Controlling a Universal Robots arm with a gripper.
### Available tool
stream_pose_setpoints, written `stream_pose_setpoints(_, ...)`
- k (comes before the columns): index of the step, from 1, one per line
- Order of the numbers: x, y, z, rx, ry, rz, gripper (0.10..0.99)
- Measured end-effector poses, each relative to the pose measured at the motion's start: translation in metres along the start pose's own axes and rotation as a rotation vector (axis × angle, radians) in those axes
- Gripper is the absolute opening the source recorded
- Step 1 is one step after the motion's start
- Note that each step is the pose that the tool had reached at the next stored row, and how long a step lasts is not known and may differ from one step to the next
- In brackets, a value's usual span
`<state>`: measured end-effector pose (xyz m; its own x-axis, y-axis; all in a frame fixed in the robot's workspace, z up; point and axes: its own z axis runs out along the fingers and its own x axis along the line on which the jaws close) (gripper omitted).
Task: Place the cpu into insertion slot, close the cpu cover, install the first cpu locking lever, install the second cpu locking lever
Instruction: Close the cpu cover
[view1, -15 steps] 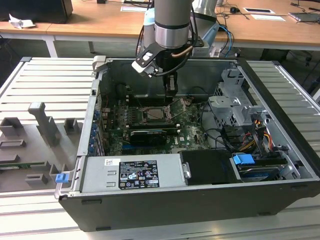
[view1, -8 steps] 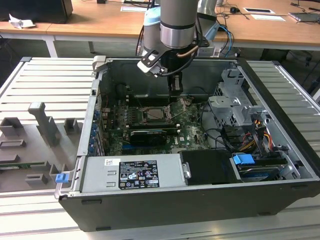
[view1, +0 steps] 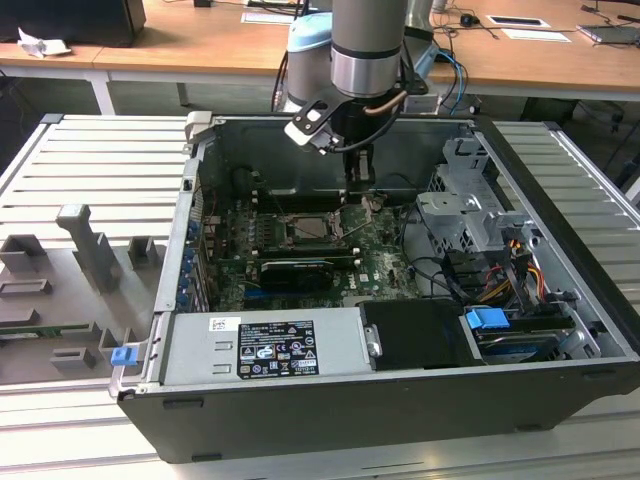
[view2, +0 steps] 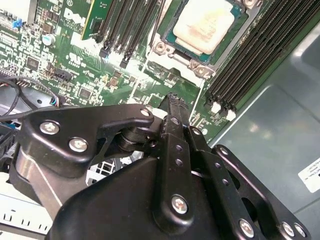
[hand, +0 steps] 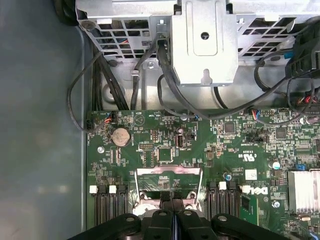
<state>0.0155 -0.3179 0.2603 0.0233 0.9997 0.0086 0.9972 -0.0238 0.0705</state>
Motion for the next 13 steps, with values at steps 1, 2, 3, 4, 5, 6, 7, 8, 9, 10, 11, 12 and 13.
stream_pose_setpoints(1,0.0000,0.0012,0.0001,0.000,0.0001,0.000,0.106)
stream_pose_setpoints(2,0.0001,0.0020,0.0002,0.000,0.0001,0.000,0.106)
stream_pose_setpoints(3,0.0001,0.0027,0.0002,0.000,0.0001,0.000,0.106)
stream_pose_setpoints(4,0.0001,0.0034,0.0003,0.000,0.0001,0.000,0.106)
stream_pose_setpoints(5,0.0001,0.0040,0.0003,0.000,0.0001,0.000,0.106)
stream_pose_setpoints(6,0.0001,0.0046,0.0004,0.000,0.0001,0.000,0.106)
stream_pose_setpoints(7,0.0001,0.0056,0.0004,0.000,0.0000,0.000,0.106)
stream_pose_setpoints(8,0.0002,0.0066,0.0005,0.000,0.0001,0.000,0.106)
stream_pose_setpoints(9,0.0002,0.0082,0.0006,0.000,0.0000,0.000,0.106)
stream_pose_setpoints(10,0.0002,0.0100,0.0007,0.000,0.0000,0.000,0.106)
stream_pose_setpoints(11,0.0003,0.0126,0.0009,0.000,0.0001,0.000,0.106)
stream_pose_setpoints(12,0.0004,0.0153,0.0011,0.000,0.0001,0.000,0.106)
stream_pose_setpoints(13,0.0005,0.0198,0.0014,0.000,0.0001,0.000,0.106)
